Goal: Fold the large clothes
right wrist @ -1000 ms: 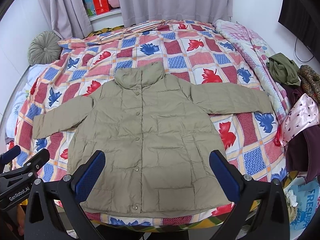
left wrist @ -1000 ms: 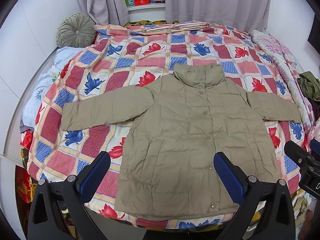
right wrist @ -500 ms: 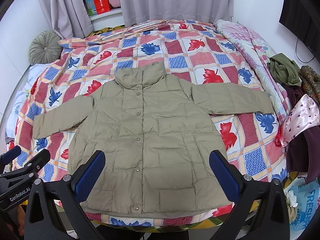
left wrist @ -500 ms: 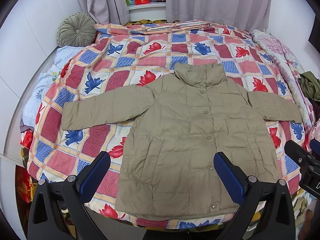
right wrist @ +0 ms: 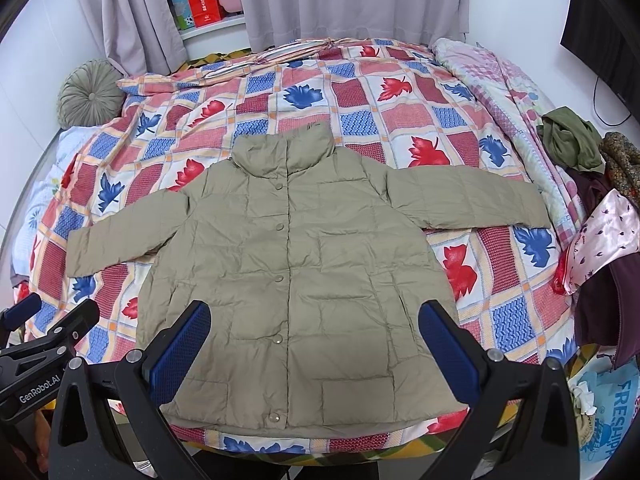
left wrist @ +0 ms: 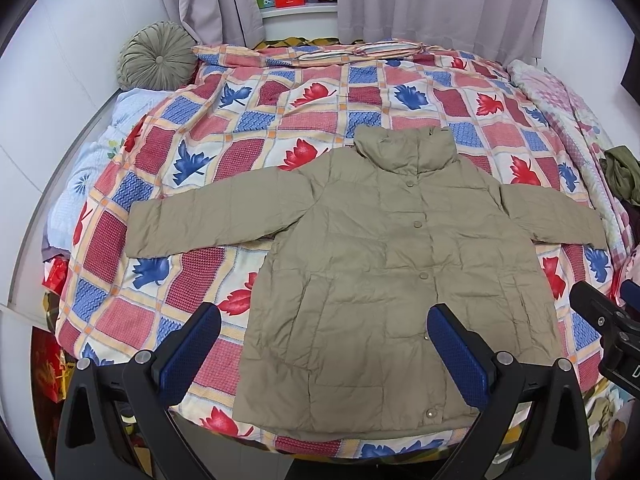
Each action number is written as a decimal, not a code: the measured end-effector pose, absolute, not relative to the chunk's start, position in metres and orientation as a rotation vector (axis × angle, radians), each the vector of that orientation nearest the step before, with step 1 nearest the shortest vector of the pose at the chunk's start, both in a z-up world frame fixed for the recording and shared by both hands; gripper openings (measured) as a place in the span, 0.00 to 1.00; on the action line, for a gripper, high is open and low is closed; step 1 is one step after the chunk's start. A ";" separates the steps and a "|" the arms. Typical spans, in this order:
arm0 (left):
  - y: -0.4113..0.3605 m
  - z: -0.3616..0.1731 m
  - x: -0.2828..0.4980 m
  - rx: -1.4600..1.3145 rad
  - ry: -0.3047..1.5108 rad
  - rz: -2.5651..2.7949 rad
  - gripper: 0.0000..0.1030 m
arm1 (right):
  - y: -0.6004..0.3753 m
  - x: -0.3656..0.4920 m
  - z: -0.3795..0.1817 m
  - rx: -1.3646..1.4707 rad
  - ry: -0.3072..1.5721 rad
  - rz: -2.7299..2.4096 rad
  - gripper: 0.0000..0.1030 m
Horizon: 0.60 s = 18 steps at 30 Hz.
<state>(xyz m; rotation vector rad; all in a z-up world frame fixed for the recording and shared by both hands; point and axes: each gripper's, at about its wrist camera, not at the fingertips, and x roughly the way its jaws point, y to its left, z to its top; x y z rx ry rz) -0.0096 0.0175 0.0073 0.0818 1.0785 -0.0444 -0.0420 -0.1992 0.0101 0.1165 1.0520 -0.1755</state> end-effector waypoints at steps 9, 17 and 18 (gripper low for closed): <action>0.023 0.005 -0.014 0.077 1.083 -0.041 1.00 | -0.199 -0.041 0.009 0.115 1.054 -0.175 1.00; 0.021 0.005 -0.012 0.076 1.085 -0.039 1.00 | -0.199 -0.041 0.009 0.116 1.053 -0.175 1.00; 0.022 0.005 -0.012 0.076 1.085 -0.040 1.00 | -0.199 -0.041 0.009 0.116 1.054 -0.175 1.00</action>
